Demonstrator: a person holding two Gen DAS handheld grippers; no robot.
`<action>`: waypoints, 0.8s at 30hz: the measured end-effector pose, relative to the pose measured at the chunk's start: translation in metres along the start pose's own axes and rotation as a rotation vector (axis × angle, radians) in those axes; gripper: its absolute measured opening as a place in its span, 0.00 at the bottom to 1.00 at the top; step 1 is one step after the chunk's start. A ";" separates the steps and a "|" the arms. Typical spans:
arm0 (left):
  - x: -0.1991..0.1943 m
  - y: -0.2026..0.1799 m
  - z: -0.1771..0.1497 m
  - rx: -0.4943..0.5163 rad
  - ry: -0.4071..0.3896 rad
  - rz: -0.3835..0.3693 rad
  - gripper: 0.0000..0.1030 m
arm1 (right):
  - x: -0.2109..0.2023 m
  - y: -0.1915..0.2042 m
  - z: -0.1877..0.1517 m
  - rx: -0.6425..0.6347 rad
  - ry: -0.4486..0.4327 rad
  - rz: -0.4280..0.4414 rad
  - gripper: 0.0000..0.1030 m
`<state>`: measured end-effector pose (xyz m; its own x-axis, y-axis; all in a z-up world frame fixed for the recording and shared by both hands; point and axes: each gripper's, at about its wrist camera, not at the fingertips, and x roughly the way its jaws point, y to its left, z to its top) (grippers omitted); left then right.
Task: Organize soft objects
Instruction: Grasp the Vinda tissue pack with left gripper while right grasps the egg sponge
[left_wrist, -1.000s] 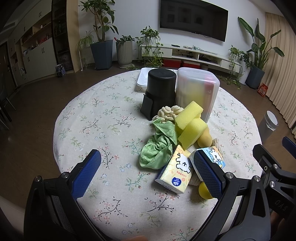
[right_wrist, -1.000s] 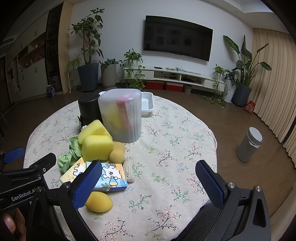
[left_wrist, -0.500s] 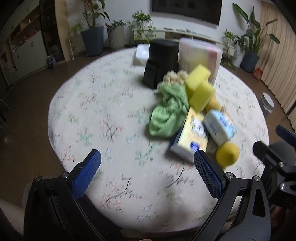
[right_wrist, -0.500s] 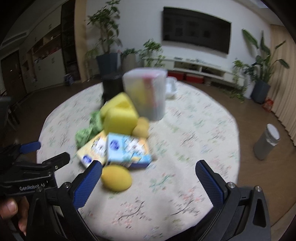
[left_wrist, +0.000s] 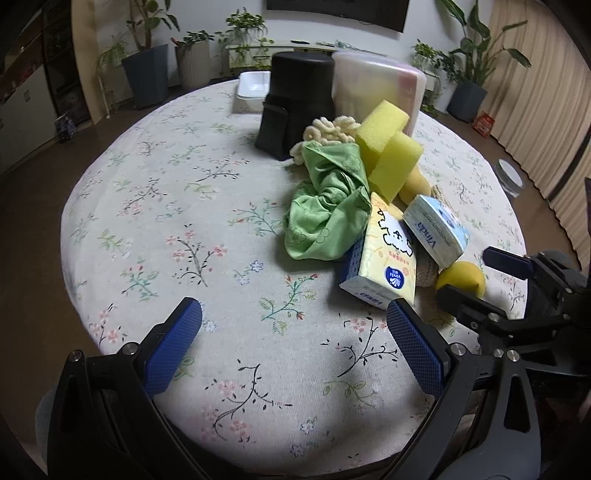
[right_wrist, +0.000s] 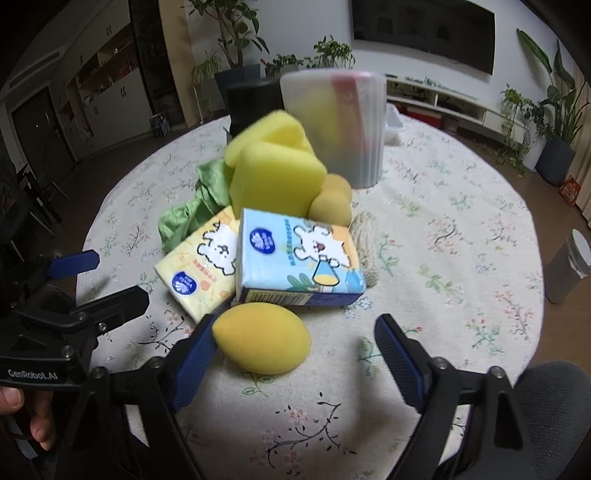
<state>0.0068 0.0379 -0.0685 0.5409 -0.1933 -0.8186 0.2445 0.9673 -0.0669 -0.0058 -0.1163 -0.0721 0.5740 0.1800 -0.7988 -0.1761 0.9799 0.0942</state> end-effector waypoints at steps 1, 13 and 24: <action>0.002 0.000 0.000 0.006 0.004 -0.002 0.98 | 0.003 0.000 -0.001 -0.004 0.013 0.009 0.75; 0.016 -0.017 0.007 0.069 0.030 -0.037 0.98 | 0.009 -0.005 -0.004 -0.024 0.019 0.112 0.44; 0.033 -0.044 0.022 0.184 0.057 -0.067 0.98 | -0.007 -0.029 -0.003 0.009 0.007 0.143 0.40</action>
<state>0.0317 -0.0145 -0.0800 0.4733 -0.2414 -0.8472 0.4242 0.9053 -0.0209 -0.0068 -0.1463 -0.0715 0.5381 0.3171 -0.7810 -0.2483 0.9451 0.2126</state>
